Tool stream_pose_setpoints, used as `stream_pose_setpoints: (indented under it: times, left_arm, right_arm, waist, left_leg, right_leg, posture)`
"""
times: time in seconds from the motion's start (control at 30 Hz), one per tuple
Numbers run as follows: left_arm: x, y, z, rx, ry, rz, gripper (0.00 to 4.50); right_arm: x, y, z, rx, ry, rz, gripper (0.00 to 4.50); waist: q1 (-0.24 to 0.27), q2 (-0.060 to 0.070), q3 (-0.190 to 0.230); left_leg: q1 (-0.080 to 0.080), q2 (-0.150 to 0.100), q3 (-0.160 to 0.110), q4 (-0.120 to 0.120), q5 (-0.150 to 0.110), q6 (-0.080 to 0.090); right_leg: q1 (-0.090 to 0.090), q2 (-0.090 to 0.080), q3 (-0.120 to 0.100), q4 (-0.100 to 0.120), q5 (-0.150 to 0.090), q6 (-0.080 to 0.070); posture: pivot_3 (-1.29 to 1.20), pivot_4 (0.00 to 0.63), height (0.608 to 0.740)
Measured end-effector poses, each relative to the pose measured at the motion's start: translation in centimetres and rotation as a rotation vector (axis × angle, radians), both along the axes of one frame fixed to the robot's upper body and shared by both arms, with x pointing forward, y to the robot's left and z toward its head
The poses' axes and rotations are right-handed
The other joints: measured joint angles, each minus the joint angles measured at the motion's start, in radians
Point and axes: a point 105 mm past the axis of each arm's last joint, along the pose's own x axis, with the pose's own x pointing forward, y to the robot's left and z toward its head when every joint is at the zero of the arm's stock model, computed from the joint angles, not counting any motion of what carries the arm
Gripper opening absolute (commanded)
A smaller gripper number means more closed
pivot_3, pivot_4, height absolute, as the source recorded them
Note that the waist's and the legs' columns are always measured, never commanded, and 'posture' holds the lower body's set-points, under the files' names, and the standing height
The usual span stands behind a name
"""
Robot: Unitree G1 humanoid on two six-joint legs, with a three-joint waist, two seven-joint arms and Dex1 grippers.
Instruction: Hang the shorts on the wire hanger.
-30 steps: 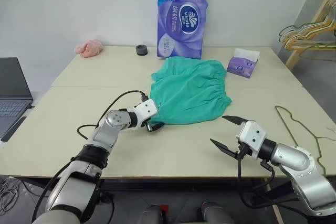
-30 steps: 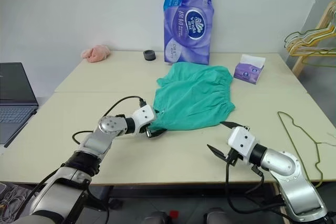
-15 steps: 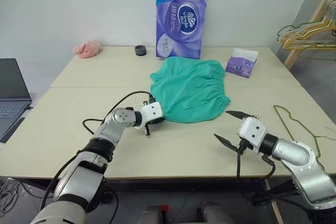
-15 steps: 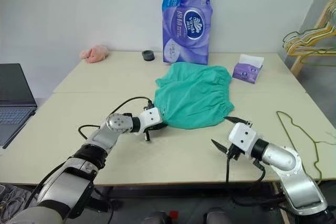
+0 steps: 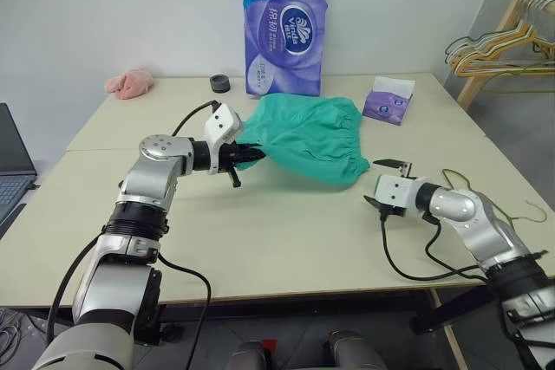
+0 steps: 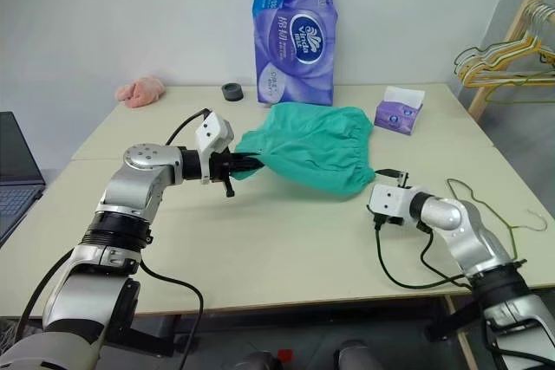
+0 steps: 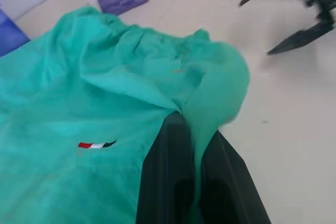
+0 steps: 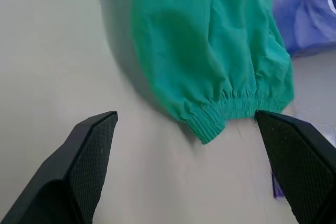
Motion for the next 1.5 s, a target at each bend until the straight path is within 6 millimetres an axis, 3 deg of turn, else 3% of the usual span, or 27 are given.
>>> stream_pose_setpoints:
  times: [0.23,0.43,0.53,0.77,0.9,1.07,1.2,1.33,1.5]
  left_arm:
    - [-0.4,0.2,0.5,-0.009,0.010,0.002,0.03]
    - [-0.5,0.6,0.5,-0.001,0.015,0.015,0.03]
    - [-0.6,0.7,0.6,0.003,0.008,0.017,0.00]
    - [-1.5,3.3,-1.4,0.059,0.062,0.071,0.00]
    - [-1.9,4.3,-2.5,0.091,0.084,0.088,0.00]
    - [-2.9,5.2,-4.3,0.176,0.118,0.062,0.00]
    - [-4.5,5.4,-6.2,0.232,0.200,-0.006,0.00]
    - [-8.8,6.3,-8.2,0.336,0.333,-0.181,0.00]
    - [-12.5,6.3,-8.7,0.383,0.429,-0.345,0.00]
  right_arm:
    - [3.1,2.6,-1.8,-0.051,-0.036,0.014,4.48]
    - [5.2,4.2,-2.0,-0.001,-0.053,-0.052,4.48]
    - [6.1,4.2,-2.0,0.018,-0.060,-0.115,3.85]
    - [6.1,1.8,-2.8,-0.011,-0.033,-0.176,1.44]
    - [5.9,1.7,-2.5,-0.012,-0.029,-0.148,0.08]
    - [5.7,2.3,-0.5,-0.012,-0.059,-0.053,0.03]
    - [4.7,2.9,0.9,-0.036,-0.075,0.048,0.03]
    - [1.4,2.4,0.2,-0.111,0.011,0.173,0.03]
    - [-3.4,1.9,0.0,-0.194,0.169,0.262,0.03]
  waist:
    - [-0.012,0.000,0.000]
    - [-0.021,0.000,0.000]
    - [-0.022,0.000,0.000]
    - [-0.023,0.001,0.000]
    - [-0.024,0.001,0.000]
    - [-0.024,0.001,0.000]
    - [-0.024,0.001,0.000]
    - [-0.022,0.002,0.001]
    - [-0.014,0.005,0.003]
  left_leg:
    - [0.000,0.000,-0.005,0.000,0.000,0.000]
    - [0.001,0.000,-0.006,0.000,0.000,0.000]
    - [0.001,0.000,-0.007,0.000,0.000,0.000]
    - [0.001,-0.001,-0.008,0.000,0.000,0.000]
    - [0.001,-0.001,-0.008,0.000,0.000,0.000]
    - [0.001,-0.001,-0.008,0.000,0.000,0.000]
    - [0.000,0.000,-0.008,-0.001,0.000,0.000]
    - [0.000,0.000,-0.008,-0.001,0.000,0.000]
    - [0.000,0.000,-0.008,0.000,-0.001,0.000]
  right_leg:
    - [-0.001,0.000,0.000,0.001,0.000,-0.001]
    - [-0.001,0.000,0.000,0.002,0.000,-0.001]
    - [-0.001,0.000,0.000,0.002,0.000,-0.001]
    - [-0.001,0.000,0.000,0.002,0.000,-0.001]
    - [-0.001,0.000,0.000,0.002,0.000,-0.001]
    - [-0.001,-0.001,-0.001,0.002,0.000,-0.001]
    - [-0.001,0.000,-0.001,0.002,0.000,-0.001]
    - [-0.001,-0.001,-0.001,0.002,-0.001,0.000]
    - [0.000,-0.001,-0.001,0.002,-0.004,-0.001]
  posture:
    - [-0.07,0.022,0.740]
    - [-0.05,0.022,0.740]
    - [-0.05,0.023,0.740]
    - [-0.05,0.025,0.740]
    - [-0.05,0.024,0.740]
    - [-0.06,0.027,0.740]
    - [-0.07,0.037,0.740]
    - [-0.07,0.047,0.740]
    - [-0.08,0.058,0.740]
